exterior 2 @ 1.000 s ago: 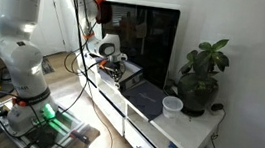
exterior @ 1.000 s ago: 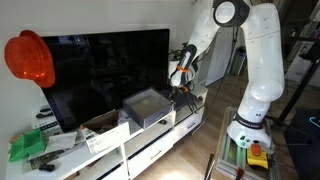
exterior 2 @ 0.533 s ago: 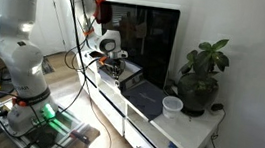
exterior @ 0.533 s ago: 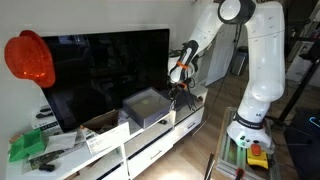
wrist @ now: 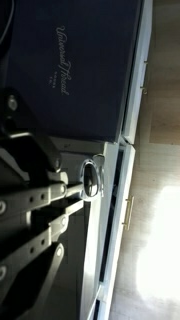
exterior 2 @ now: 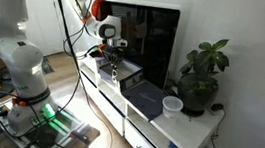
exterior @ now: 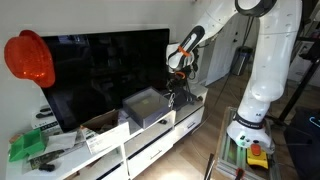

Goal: Put the sunglasses in the box then place the lid on the box

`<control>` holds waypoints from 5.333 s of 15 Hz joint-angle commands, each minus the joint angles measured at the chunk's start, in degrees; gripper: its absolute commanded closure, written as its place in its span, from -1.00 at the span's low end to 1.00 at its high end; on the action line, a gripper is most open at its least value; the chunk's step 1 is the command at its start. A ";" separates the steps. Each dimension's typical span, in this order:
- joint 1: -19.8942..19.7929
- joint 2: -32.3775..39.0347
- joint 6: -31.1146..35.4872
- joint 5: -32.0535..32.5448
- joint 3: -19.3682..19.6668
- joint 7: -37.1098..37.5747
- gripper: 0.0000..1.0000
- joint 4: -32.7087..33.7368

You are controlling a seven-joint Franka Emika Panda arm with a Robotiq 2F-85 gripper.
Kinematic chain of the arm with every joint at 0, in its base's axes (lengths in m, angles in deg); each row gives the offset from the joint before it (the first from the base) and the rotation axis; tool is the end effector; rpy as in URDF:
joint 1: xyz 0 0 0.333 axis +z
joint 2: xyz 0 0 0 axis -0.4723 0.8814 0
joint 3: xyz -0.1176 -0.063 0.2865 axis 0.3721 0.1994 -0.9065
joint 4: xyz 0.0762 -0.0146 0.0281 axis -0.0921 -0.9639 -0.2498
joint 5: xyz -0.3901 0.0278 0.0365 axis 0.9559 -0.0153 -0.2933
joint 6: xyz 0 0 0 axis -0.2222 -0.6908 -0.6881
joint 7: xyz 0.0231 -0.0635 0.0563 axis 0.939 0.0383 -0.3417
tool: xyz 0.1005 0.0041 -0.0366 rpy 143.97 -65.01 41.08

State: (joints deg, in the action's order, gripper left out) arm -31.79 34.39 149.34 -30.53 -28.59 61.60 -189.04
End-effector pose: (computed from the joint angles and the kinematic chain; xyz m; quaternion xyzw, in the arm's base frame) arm 0.4883 -0.0985 0.2471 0.9959 -0.0882 -0.0143 0.0113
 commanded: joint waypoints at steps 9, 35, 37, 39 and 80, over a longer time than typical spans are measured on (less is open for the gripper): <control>-6.47 5.66 -9.59 -34.38 -2.21 -2.01 0.95 10.52; -6.31 12.37 -16.09 -50.28 4.74 0.96 -1.00 13.23; -5.94 8.70 -18.11 -40.07 7.04 2.14 -1.00 11.06; -8.16 6.19 -20.13 -30.68 7.89 0.11 -1.00 9.31; -45.69 48.90 -17.14 -48.12 -6.65 -22.33 -0.85 38.98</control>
State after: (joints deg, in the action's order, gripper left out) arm -76.85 80.70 132.13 -76.62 -34.64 39.97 -152.91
